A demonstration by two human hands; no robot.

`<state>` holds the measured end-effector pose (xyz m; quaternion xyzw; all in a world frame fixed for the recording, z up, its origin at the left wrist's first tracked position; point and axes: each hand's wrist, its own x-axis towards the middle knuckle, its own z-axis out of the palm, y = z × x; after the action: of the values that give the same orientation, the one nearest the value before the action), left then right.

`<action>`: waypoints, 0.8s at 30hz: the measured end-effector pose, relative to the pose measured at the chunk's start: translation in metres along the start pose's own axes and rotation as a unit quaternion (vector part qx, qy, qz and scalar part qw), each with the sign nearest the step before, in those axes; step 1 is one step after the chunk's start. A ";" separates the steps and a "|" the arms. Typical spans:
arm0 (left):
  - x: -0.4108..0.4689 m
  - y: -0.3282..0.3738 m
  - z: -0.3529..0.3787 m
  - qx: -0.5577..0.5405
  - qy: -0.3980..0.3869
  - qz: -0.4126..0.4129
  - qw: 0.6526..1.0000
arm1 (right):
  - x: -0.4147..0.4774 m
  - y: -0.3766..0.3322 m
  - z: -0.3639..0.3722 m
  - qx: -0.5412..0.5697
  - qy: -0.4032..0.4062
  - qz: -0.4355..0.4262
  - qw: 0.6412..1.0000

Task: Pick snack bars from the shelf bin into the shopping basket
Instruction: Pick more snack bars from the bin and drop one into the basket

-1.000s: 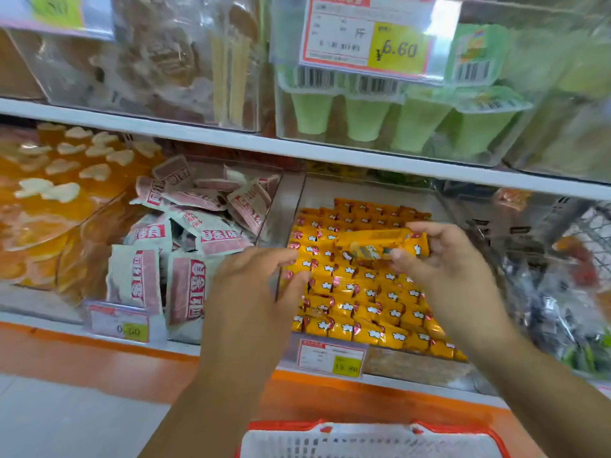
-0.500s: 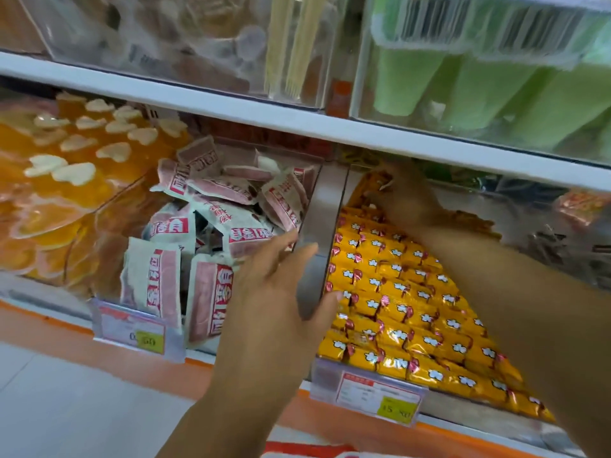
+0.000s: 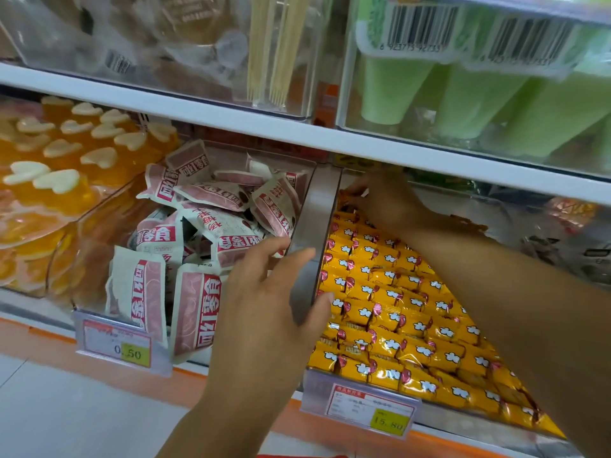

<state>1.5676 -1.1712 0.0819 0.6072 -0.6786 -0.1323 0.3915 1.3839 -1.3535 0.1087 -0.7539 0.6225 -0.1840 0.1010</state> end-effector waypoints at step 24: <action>-0.003 -0.002 -0.004 -0.003 -0.027 0.006 1.000 | -0.014 0.005 -0.005 0.007 0.049 -0.008 0.999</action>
<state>1.5716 -1.1676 0.0816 0.5984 -0.6921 -0.1485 0.3753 1.3751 -1.3401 0.1093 -0.7485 0.6191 -0.2259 0.0737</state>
